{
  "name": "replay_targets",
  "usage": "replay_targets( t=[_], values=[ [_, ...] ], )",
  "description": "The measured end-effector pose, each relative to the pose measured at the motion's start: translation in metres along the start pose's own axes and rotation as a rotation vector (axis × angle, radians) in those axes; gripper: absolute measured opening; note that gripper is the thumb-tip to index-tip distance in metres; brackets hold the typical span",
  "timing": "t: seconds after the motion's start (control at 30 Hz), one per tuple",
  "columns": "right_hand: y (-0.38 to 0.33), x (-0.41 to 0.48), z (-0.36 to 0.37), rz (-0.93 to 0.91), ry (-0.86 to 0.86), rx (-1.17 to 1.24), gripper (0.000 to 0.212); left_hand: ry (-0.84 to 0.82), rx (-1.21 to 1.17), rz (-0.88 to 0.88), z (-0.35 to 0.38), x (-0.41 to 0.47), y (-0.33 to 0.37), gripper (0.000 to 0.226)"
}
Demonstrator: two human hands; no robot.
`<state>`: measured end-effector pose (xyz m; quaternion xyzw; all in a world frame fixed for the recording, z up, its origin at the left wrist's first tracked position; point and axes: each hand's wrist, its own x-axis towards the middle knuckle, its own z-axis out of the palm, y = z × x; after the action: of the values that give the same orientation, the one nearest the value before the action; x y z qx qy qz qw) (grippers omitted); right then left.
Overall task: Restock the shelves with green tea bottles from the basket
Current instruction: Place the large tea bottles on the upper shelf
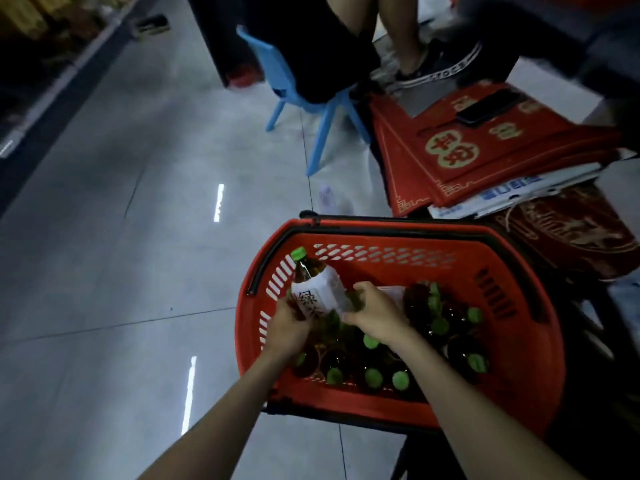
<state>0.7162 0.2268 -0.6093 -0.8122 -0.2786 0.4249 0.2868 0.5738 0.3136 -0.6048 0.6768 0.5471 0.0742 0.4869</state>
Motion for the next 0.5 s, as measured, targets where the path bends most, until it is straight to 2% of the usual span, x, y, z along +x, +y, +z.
replay_targets(
  t=[0.07,0.1,0.2,0.3,0.43,0.5],
  values=[
    [0.005,0.014,0.011,0.019,-0.045,0.018,0.082,0.017,0.014,-0.001,0.007,0.015,-0.010,0.056],
    [0.007,0.020,0.014,0.017,-0.059,0.027,0.086,0.010,0.008,0.001,0.009,0.021,-0.014,0.059],
    [0.007,0.031,0.020,-0.032,-0.083,-0.006,0.097,-0.065,-0.017,0.013,0.012,0.036,-0.025,0.057],
    [0.013,0.038,0.029,-0.076,-0.098,0.059,0.101,-0.046,-0.113,0.018,0.013,0.044,-0.034,0.054],
    [0.027,0.041,0.032,-0.066,-0.039,0.162,0.080,0.012,-0.099,0.106,0.015,0.042,-0.032,0.036],
    [0.034,0.041,0.035,-0.058,-0.017,0.193,0.066,-0.003,-0.133,0.128,0.018,0.039,-0.028,0.037]
  ],
)
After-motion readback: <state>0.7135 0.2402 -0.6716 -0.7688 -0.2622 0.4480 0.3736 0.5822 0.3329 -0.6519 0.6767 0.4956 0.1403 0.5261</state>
